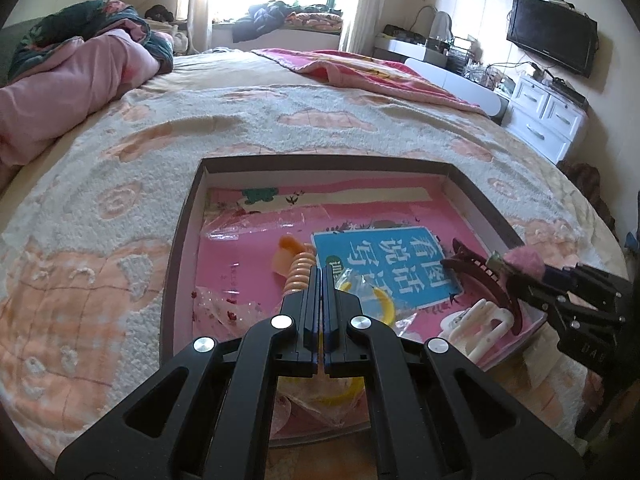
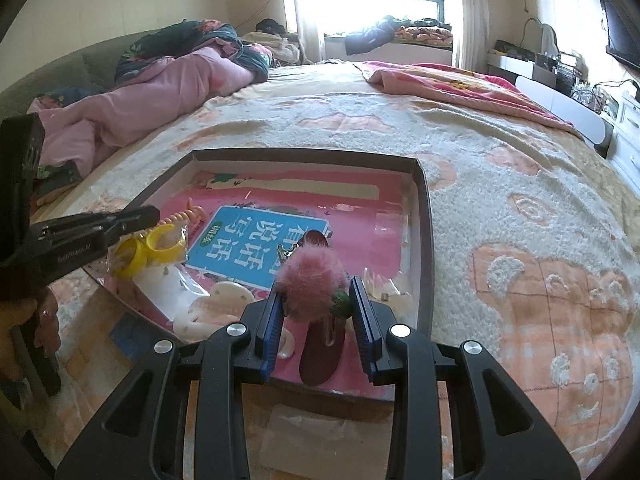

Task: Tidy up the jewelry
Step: 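Carry the bangles into the tray with the left tool while the right tool carries the pom-pom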

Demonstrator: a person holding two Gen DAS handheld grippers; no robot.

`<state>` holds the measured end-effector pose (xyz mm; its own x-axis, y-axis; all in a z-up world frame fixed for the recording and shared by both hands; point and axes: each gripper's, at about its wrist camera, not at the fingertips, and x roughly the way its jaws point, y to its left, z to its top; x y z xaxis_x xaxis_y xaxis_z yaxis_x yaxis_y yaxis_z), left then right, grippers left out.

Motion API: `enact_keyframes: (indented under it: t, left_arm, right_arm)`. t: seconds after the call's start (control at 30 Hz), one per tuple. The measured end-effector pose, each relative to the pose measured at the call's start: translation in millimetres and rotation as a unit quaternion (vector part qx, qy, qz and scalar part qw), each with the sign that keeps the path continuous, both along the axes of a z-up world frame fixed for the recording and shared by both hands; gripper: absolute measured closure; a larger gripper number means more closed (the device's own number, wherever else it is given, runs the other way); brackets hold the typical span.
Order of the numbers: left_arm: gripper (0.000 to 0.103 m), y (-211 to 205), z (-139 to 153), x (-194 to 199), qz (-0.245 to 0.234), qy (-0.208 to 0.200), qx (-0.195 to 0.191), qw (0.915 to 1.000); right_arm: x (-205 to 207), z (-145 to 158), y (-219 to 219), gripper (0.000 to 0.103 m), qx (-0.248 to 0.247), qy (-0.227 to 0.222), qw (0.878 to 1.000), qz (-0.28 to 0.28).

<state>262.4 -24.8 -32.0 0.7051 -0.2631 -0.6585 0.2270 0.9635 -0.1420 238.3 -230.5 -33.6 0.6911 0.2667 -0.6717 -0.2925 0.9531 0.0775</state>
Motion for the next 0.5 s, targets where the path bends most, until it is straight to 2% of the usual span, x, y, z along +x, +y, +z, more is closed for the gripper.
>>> enact_keyframes:
  t: [0.5]
  left_arm:
    - [0.103,4,-6,-6,0.005,0.007,-0.010,0.9999]
  right_arm:
    - [0,-1,19,0.071,0.000,0.001,1.000,0.026]
